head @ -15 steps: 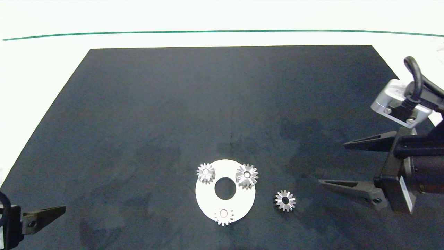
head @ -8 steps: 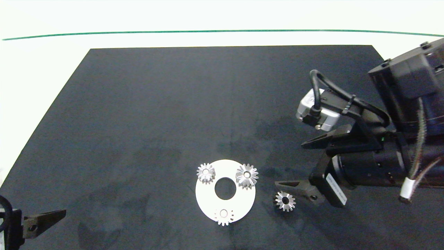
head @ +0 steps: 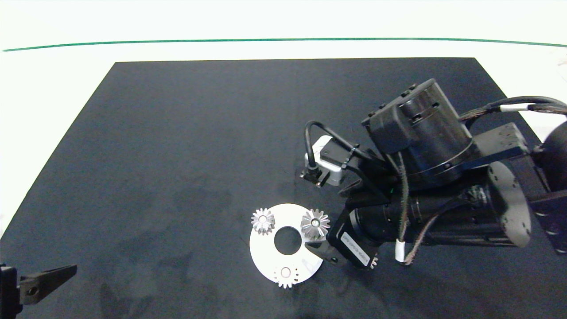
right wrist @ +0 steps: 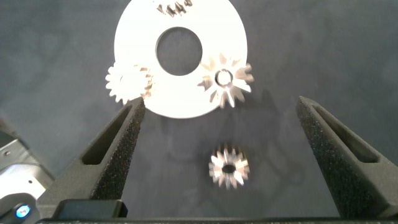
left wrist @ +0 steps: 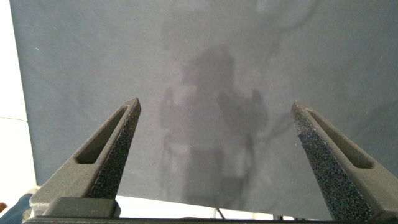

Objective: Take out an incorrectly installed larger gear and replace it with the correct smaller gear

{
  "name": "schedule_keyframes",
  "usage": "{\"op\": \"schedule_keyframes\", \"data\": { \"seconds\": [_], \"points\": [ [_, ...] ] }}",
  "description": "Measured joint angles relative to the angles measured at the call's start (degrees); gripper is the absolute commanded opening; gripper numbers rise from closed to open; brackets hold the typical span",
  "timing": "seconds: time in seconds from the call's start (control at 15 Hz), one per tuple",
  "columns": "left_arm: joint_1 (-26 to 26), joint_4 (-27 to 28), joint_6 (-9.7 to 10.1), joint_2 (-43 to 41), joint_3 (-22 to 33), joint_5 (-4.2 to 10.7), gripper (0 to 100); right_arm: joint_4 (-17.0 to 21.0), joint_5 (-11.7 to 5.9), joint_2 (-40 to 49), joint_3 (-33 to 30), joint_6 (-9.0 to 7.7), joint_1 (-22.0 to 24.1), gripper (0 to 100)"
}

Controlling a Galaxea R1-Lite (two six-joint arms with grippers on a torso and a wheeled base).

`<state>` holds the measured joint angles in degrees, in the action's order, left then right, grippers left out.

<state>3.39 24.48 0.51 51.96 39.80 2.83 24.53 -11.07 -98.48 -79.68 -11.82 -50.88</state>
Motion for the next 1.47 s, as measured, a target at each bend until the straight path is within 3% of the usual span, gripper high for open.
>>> {"op": "schedule_keyframes", "data": {
  "seconds": [0.33,1.0,1.47],
  "points": [
    [0.09,-0.63,-0.02,-1.66,0.0,0.0,100,-0.13,-1.9,-5.74,-1.85,-1.16,0.61,100],
    [0.02,-0.63,0.0,-1.79,-0.17,0.01,100,-0.46,-2.49,-9.55,-2.95,-1.21,3.36,100],
    [0.02,-0.63,-0.02,-1.74,-0.17,0.04,100,-0.69,-2.95,-10.87,-3.12,-1.97,3.17,86]
  ]
}}
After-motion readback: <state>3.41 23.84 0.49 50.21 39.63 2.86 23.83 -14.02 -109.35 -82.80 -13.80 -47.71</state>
